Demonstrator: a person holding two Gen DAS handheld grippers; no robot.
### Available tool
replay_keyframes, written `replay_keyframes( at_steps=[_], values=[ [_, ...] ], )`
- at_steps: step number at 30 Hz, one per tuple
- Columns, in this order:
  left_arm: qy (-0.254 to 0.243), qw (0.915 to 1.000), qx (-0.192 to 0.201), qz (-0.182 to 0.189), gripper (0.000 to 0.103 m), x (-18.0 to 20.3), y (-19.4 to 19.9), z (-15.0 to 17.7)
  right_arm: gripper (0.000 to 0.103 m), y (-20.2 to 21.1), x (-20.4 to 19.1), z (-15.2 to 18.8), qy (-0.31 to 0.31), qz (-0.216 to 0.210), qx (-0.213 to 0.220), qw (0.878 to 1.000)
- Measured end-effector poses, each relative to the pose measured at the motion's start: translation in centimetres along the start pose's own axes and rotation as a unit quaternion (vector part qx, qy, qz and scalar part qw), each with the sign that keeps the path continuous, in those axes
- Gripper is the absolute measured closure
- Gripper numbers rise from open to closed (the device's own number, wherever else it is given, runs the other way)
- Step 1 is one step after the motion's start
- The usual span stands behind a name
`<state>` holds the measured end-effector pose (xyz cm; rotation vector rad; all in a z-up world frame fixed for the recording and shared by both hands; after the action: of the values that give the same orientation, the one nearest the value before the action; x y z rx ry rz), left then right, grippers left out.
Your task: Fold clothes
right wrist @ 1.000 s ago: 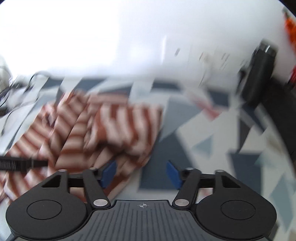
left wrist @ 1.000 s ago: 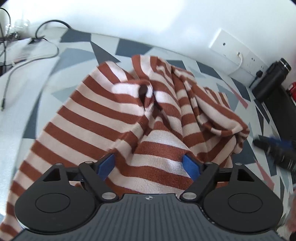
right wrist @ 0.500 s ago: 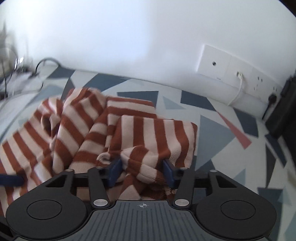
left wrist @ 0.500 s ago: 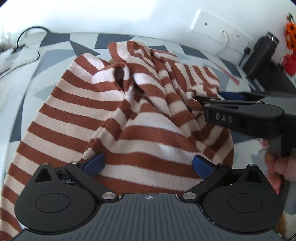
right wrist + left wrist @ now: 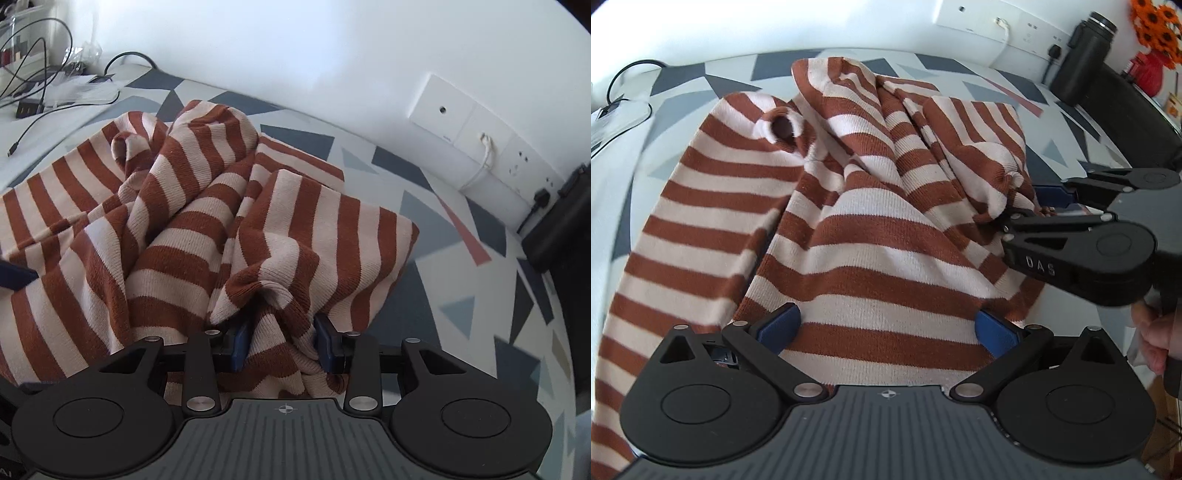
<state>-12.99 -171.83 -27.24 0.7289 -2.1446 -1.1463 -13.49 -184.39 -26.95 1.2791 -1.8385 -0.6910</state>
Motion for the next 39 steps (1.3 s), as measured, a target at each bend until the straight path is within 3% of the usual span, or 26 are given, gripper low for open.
replay_keyframes(
  at_steps=[6, 13, 15, 16, 18, 19, 20, 21, 24, 31, 37, 39],
  values=[
    [-0.016, 0.9995, -0.026, 0.012, 0.001, 1.2, 0.8, 1.9, 0.068, 2.0, -0.1, 2.4, -0.014, -0.008, -0.008, 1.000],
    [0.003, 0.9985, -0.054, 0.011, 0.000, 1.4, 1.0, 1.1, 0.065, 3.6, 0.1, 3.9, -0.028, -0.014, -0.032, 0.999],
    [0.008, 0.9980, -0.061, 0.011, 0.000, 1.5, 1.0, 0.8, 0.056, 3.8, 0.4, 3.7, -0.032, -0.012, -0.039, 0.999],
    [0.011, 0.9977, -0.065, 0.011, 0.000, 1.5, 1.1, 0.6, 0.045, 4.0, 0.7, 3.4, -0.036, -0.007, -0.042, 0.998],
    [0.027, 0.9987, -0.043, 0.007, 0.000, 0.9, 2.0, 0.1, 0.036, 5.4, 1.4, 2.9, -0.044, -0.004, -0.015, 0.999],
    [0.031, 0.9991, -0.029, 0.006, 0.000, 0.7, 2.5, -0.2, 0.026, 6.3, 1.7, 2.7, -0.049, 0.000, 0.004, 0.999],
    [0.035, 0.9992, -0.016, 0.007, 0.000, 0.3, 3.0, -0.5, 0.010, 7.4, 2.1, 2.4, -0.056, 0.007, 0.021, 0.998],
    [0.042, 0.9990, -0.007, 0.010, 0.000, -0.1, 3.4, -0.9, 0.002, 8.3, 2.7, 2.1, -0.068, 0.010, 0.038, 0.997],
    [0.071, 0.9972, 0.015, 0.021, 0.000, -1.7, 4.0, -2.1, 0.001, 10.5, 4.4, 1.3, -0.117, 0.016, 0.077, 0.990],
    [0.059, 0.9967, 0.054, 0.013, 0.000, -3.7, 3.3, -4.6, 0.001, 10.9, 7.8, -0.1, -0.205, 0.035, 0.078, 0.975],
    [0.073, 0.9965, 0.042, 0.005, 0.000, -3.8, 1.5, -5.3, 0.001, 9.0, 8.6, -0.4, -0.218, -0.054, 0.043, 0.973],
    [0.078, 0.9961, 0.042, 0.006, 0.000, -3.7, 1.1, -5.4, 0.001, 8.4, 8.6, -0.7, -0.216, -0.056, 0.041, 0.974]
  ],
)
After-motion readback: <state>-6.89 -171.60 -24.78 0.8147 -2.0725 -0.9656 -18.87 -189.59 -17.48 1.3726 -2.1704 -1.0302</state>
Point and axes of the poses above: each gripper's, at about its wrist camera, not at the fingertips, and y roughly against the way its jaws point, x to its right, z to its underside, the point moved 1 cm from there along -y, roughly the way its jaws point, and after that the axes turned 9 degrees about y, right-handed, at the moved point
